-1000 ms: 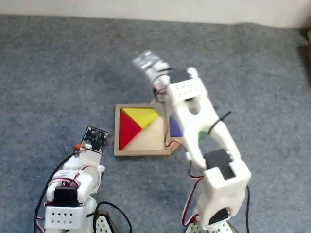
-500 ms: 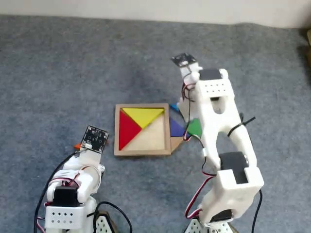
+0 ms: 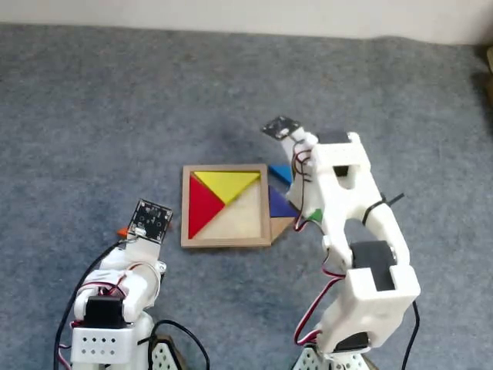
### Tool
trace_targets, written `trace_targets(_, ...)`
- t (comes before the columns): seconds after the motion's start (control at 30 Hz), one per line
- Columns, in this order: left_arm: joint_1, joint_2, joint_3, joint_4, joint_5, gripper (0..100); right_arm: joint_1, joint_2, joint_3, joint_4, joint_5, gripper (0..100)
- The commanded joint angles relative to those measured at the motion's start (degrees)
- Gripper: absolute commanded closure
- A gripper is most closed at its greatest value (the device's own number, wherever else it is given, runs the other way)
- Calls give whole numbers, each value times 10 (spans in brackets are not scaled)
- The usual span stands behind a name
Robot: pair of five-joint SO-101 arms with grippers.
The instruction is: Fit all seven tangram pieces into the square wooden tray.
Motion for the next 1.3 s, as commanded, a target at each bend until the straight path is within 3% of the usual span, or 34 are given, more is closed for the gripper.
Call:
trace_targets(0.0,8,-28,14,2,4,975,26,-33,-5,-26,16,724)
trace_targets(0.1,8,-28,14,2,4,975,31,-33,-4,-29,16,677)
trace_targets(0.57,8,-28,14,2,4,975,5,87,-8,-29,42,678)
trace_targets(1.0,8,-28,14,2,4,975,6,84,-9,-23,49,950)
trace_targets(1.27,8,-28,14,2,4,975,5,44,-6,-23,50,973)
